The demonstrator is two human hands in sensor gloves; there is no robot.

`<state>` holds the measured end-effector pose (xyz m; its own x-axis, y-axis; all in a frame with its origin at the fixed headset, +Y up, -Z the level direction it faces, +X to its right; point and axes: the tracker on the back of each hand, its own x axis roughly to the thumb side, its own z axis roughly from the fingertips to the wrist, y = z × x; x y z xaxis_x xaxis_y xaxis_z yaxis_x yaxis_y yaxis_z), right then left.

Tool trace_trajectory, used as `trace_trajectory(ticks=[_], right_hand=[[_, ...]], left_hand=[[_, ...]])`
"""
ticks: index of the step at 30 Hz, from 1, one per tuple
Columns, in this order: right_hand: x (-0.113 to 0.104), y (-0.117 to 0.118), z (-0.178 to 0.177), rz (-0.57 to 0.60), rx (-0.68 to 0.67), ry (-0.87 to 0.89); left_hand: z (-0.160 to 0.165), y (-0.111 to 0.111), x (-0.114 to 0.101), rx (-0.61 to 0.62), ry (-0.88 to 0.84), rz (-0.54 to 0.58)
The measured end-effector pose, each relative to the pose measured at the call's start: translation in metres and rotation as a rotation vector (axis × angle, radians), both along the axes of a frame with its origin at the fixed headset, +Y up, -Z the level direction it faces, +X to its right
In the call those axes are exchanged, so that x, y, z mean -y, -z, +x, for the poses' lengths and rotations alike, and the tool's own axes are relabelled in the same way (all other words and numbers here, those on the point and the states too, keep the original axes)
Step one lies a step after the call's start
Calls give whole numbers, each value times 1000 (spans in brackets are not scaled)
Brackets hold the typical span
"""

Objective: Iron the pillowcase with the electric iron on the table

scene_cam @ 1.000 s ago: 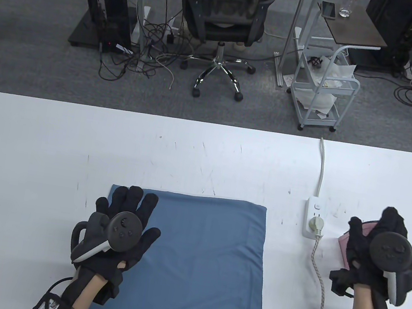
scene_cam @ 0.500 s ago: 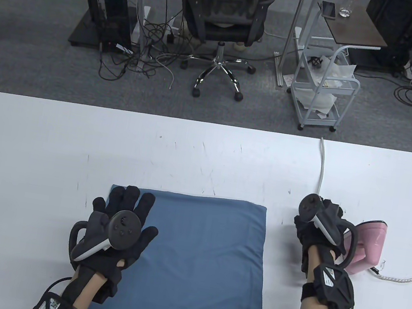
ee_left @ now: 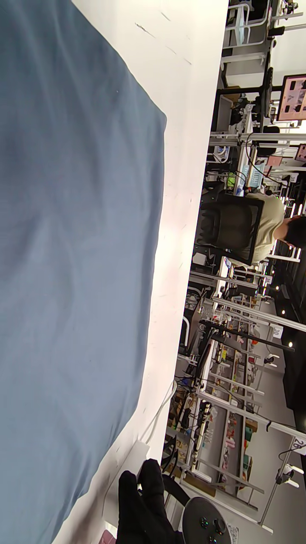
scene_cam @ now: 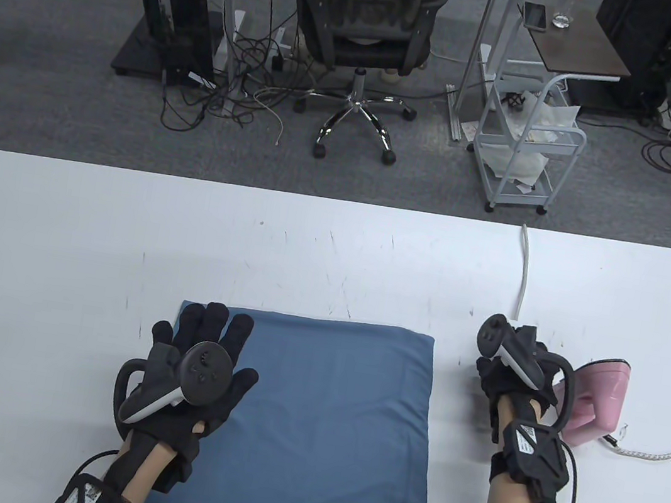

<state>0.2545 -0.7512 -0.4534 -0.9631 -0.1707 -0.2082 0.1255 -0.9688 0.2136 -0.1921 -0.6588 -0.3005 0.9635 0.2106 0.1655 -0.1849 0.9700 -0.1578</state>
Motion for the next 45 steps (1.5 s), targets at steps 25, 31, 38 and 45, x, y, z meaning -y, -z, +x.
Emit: trace_trajectory(ticks=[25, 31, 38, 45], right_hand=[[-80, -86, -43, 209, -162, 300], [-111, -142, -77, 331, -311, 404], [-113, -167, -102, 350, -430, 427], [-108, -167, -102, 348, -431, 394]], left_hand=[[-7, -2, -8, 12, -57, 1], [-9, -1, -8, 10, -58, 4], [-9, -1, -5, 4, -50, 0], [-1, -1, -1, 19, -22, -3]])
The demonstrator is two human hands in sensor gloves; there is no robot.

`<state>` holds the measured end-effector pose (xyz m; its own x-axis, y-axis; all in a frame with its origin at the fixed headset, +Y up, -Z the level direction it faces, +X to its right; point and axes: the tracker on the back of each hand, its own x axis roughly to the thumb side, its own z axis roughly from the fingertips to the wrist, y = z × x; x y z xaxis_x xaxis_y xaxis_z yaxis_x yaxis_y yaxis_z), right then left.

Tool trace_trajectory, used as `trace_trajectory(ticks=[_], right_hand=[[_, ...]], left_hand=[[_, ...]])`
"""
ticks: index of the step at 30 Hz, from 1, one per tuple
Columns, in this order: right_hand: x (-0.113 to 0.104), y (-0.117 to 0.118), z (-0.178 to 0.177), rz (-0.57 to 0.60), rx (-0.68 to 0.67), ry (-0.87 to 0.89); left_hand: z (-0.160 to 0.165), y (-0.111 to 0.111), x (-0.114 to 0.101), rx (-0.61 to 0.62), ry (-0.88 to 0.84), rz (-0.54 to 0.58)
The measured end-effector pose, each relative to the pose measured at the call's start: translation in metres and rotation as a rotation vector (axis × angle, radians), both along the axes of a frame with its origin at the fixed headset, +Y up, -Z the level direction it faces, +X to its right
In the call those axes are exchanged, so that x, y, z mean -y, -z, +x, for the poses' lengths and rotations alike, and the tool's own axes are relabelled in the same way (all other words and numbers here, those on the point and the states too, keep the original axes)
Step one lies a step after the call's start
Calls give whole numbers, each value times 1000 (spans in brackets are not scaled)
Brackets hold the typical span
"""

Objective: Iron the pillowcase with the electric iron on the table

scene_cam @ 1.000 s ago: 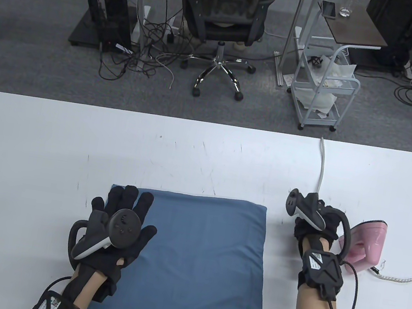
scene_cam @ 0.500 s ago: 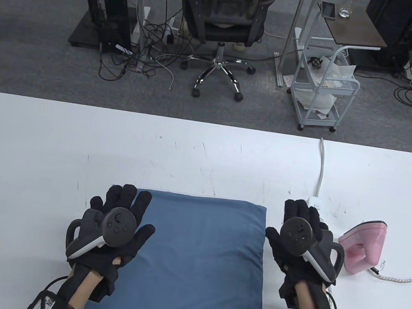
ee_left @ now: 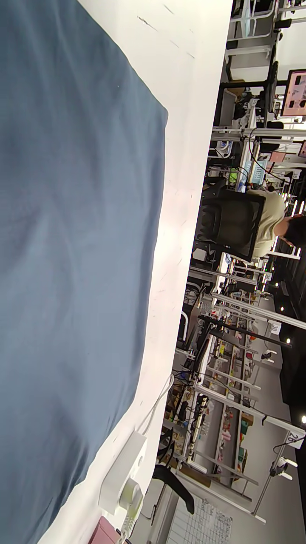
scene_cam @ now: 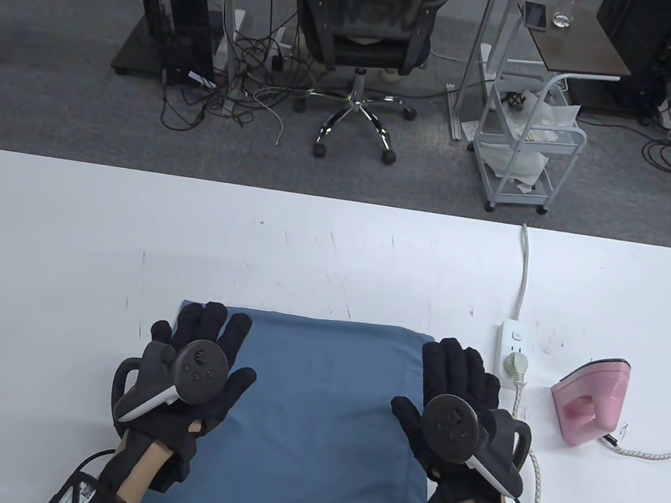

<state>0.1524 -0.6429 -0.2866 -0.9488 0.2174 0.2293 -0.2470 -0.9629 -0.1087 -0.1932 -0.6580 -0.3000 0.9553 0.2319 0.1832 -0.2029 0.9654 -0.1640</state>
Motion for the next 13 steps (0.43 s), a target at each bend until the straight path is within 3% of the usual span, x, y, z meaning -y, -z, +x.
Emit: trace_trajectory(ticks=[13], right_hand=[[5, 1, -4, -32, -28, -9]], left_hand=[[-4, 1, 0, -14, -5, 8]])
